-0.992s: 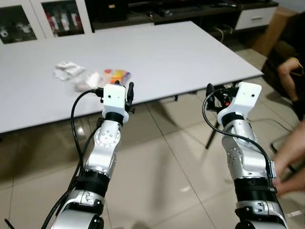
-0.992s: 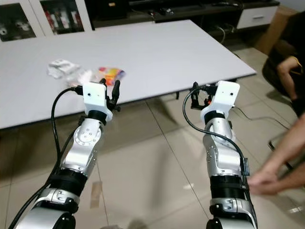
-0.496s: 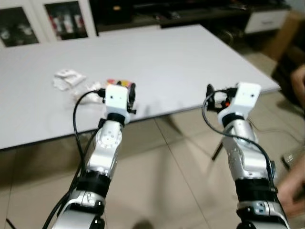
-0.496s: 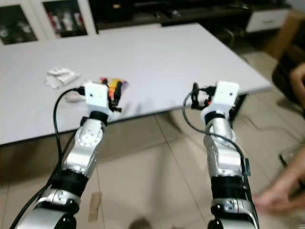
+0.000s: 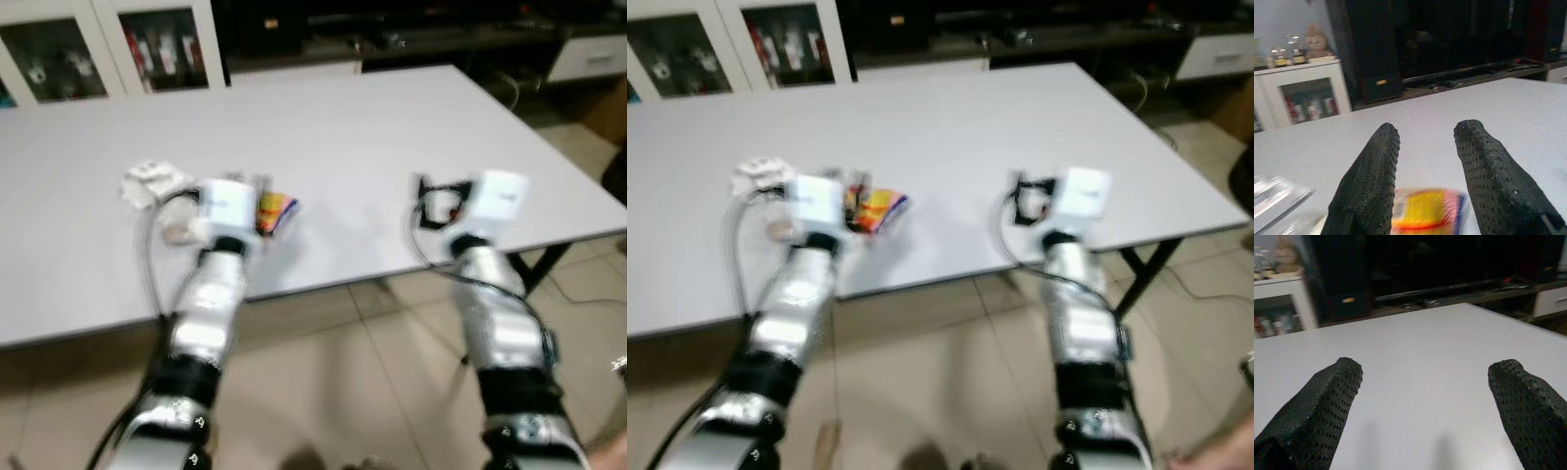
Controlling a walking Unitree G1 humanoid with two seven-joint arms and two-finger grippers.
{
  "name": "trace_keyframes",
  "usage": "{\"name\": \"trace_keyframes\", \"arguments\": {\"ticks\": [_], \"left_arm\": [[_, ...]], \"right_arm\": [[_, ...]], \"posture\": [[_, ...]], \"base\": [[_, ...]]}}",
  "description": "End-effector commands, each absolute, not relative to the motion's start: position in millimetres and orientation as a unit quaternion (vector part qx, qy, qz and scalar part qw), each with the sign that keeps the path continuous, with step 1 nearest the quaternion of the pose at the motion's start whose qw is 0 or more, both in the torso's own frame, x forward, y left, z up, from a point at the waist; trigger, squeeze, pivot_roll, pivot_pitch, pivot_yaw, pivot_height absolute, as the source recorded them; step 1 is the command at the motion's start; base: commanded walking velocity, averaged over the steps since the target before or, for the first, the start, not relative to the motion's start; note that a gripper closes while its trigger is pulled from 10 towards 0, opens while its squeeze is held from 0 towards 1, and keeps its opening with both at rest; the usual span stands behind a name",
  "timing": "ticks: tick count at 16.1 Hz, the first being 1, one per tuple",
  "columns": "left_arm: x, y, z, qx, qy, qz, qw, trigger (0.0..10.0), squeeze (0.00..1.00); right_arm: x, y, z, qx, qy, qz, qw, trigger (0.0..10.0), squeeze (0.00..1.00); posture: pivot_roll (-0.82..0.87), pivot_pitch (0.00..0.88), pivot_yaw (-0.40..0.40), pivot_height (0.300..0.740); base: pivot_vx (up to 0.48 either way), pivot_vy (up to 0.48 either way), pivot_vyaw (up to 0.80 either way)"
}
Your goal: Picking trash to rubbish bin
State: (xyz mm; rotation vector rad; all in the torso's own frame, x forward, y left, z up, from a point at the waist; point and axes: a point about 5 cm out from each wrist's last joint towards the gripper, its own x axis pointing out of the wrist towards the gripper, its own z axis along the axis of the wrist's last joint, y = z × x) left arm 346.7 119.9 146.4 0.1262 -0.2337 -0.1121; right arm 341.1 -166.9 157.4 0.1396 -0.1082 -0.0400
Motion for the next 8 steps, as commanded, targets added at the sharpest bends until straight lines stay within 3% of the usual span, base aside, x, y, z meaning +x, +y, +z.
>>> {"name": "trace_keyframes", "arguments": {"ticks": [1,5,8], "left_arm": [[349,129,151,0.07,-0.12,-0.046,0.989,10.0,0.0],[349,129,155,0.073,-0.126,-0.043,0.988,10.0,0.0],[345,130,165,0.111,-0.144,-0.026,0.983,10.0,0.0]], "right_arm": [[343,-158,161,0.075,-0.057,-0.009,0.996,10.0,0.0],[343,-158,161,0.077,-0.056,-0.007,0.995,10.0,0.0],[343,-158,160,0.077,-0.054,-0.008,0.996,10.0,0.0]], "posture": [[-0.04,0.048,-0.001,0.74],[-0.04,0.052,-0.002,0.74],[-0.04,0.06,0.0,0.74]], "base": [[0.48,0.0,0.0],[0.48,0.0,0.0],[0.08,0.0,0.0]]}}
